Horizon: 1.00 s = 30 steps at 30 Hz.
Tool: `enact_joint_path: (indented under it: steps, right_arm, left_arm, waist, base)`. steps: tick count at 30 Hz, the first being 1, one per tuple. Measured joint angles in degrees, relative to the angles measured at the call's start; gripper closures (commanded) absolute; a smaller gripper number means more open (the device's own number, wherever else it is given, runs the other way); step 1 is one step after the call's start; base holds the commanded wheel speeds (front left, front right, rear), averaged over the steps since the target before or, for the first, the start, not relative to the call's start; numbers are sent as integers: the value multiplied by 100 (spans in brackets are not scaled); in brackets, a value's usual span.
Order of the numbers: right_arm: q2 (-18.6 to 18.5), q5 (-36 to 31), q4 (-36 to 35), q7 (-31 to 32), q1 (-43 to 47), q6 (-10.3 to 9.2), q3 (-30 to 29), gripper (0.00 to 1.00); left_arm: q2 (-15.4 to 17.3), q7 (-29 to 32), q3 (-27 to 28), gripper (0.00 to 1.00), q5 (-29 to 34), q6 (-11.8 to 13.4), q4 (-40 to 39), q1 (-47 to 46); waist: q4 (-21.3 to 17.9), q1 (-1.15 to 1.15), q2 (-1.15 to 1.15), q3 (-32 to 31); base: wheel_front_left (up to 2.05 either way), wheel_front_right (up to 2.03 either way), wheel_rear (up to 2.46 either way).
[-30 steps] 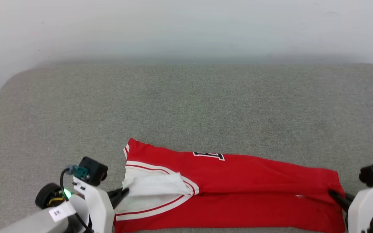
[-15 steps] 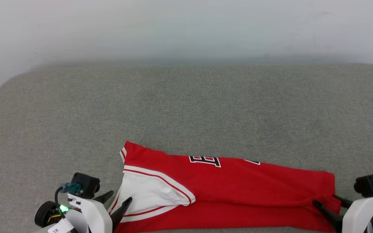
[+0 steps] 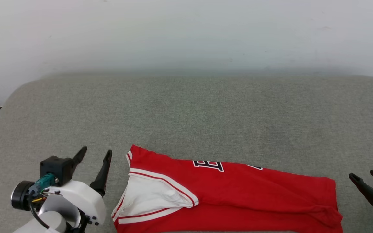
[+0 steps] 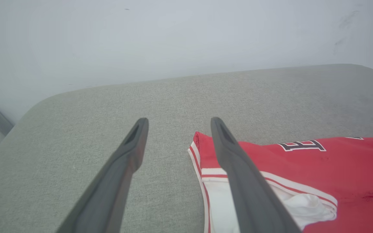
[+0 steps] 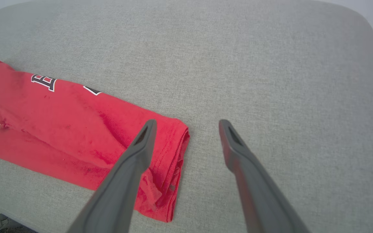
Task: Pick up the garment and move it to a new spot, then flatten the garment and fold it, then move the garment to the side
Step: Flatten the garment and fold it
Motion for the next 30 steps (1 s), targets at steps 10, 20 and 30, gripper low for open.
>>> enact_joint_path:
  steps: [10, 20, 30]
  right_arm:
    - [118, 542, 757, 1029, 7, 0, -197, 0]
    - [541, 600, 1360, 1066, -78, 0, 125, 0]
    - [767, 872, 1555, 554, -317, -12, 906, 0]
  left_arm:
    - [-701, -2, 1862, 0, 1540, 241, -424, 1167]
    - [-1608, -9, 2930, 0, 2590, -275, -441, 1853]
    - [-2740, -10, 3789, 0, 3887, -933, -379, 2315]
  waist:
    - [207, 0, 0, 185]
    - [491, 1, 0, 353]
    - [671, 0, 0, 405]
  base:
    - [0, 0, 0]
    - [0, 0, 0]
    - [0, 0, 0]
